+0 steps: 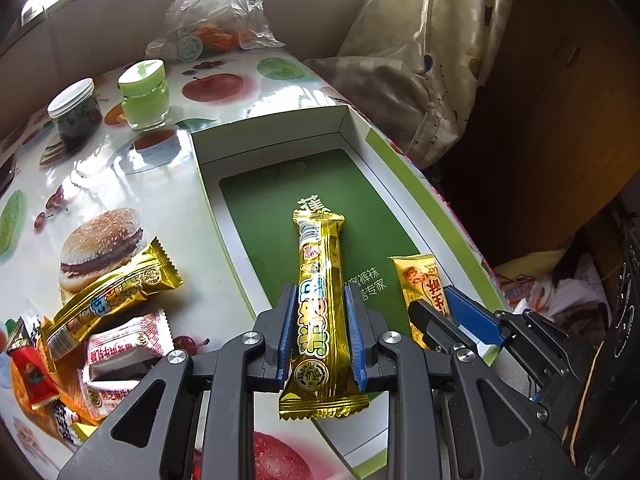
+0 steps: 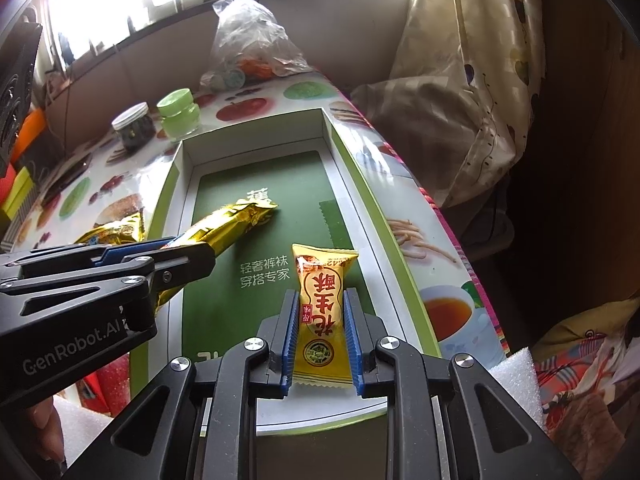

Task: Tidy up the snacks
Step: 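Open left tool dropping gold stick into box while right releases pastry packet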

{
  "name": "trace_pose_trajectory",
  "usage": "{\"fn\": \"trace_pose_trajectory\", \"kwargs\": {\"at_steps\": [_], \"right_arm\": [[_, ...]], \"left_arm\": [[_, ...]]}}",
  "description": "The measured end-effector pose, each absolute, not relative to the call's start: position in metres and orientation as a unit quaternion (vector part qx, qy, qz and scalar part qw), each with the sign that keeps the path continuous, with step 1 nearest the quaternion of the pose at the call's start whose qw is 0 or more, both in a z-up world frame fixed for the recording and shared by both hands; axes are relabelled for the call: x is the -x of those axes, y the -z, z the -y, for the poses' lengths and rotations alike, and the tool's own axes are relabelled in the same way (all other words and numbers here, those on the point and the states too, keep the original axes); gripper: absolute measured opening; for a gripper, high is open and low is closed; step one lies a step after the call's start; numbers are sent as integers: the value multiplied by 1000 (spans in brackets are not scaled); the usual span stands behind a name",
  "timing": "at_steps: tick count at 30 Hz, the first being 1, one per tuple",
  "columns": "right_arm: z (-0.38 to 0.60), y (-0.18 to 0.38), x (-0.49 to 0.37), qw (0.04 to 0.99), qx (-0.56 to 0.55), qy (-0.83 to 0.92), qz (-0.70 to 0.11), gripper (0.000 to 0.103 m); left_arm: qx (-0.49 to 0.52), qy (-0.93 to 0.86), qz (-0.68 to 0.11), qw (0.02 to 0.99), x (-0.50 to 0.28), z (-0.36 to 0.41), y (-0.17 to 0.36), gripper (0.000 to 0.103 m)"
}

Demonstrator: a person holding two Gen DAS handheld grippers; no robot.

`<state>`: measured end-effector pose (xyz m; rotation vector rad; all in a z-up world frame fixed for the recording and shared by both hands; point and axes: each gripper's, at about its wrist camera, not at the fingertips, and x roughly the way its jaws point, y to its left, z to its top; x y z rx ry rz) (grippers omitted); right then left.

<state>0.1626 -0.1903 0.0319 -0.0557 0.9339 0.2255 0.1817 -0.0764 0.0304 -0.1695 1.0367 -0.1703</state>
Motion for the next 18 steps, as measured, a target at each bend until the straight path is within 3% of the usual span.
{"fn": "trace_pose_trajectory", "kwargs": {"at_steps": [6,18], "right_arm": [[193,-31,-161,886,24,-104,-452,30],[196,-41,-151,894,16,-95,-438,42]], "left_arm": [[87,89,-492,862,-181,77,-32,38],[106,92,-476,868,-166,66,-45,40]]}}
